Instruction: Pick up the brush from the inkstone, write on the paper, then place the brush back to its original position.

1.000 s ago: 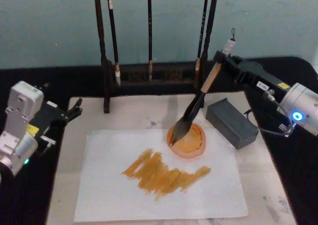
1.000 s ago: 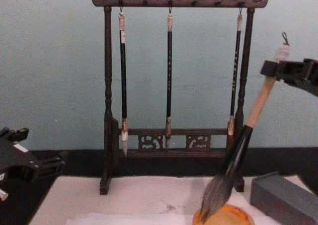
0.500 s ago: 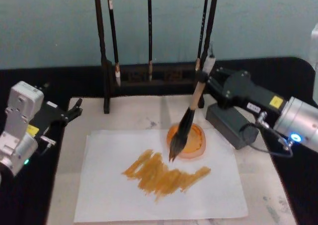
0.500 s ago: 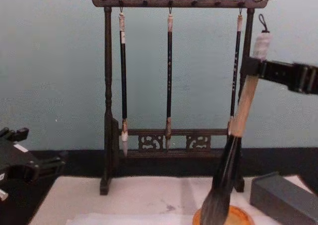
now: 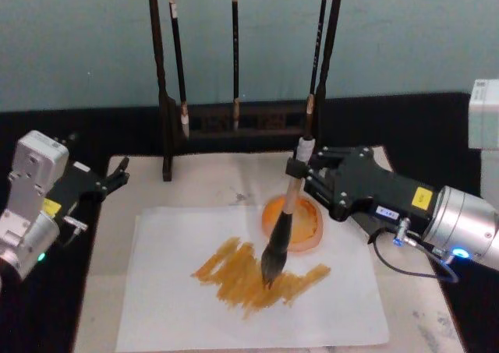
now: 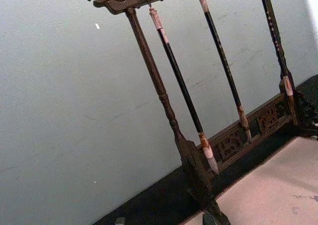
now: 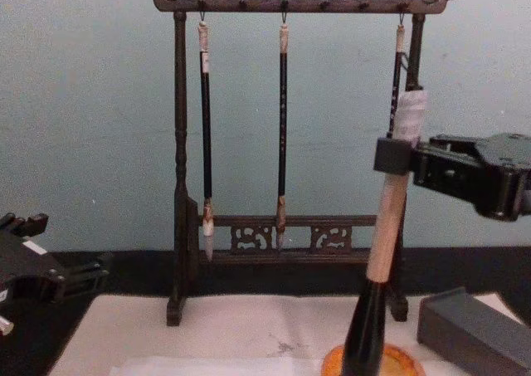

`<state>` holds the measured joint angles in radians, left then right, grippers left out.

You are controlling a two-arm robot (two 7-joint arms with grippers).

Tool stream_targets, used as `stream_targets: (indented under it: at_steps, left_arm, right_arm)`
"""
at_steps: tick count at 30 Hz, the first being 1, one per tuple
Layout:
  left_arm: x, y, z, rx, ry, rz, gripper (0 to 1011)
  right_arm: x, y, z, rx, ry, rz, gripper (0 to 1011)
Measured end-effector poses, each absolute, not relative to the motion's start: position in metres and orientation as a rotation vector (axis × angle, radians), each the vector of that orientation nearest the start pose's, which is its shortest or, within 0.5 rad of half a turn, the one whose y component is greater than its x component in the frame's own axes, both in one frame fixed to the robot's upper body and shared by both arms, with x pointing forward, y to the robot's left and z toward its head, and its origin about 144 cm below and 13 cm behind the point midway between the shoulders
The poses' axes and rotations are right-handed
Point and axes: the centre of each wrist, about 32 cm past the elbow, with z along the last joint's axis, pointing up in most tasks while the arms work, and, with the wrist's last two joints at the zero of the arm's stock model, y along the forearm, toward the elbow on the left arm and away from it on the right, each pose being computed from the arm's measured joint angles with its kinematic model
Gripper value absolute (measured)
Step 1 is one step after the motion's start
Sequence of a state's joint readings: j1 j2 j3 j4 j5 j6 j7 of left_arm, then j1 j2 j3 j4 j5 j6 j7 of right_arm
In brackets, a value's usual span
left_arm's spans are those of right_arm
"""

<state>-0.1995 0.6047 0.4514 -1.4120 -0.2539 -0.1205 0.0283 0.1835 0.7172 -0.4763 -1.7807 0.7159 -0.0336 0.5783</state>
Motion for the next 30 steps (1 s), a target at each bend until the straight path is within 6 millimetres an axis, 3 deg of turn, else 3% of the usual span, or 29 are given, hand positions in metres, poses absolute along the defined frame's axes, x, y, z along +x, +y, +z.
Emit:
stream_targets:
  at_steps: [14,30]
  left_arm:
    - [0.489,0.31,1.14,0.304,-0.285,1.248,1009]
    - [0.489,0.31,1.14,0.304,-0.285,1.248,1010]
  right_arm:
    - [0.47,-0.257,1.223,-0.013,-0.052,-0.482,163]
    - [0.482,-0.262,1.219,-0.03,-0.06,-0.56,163]
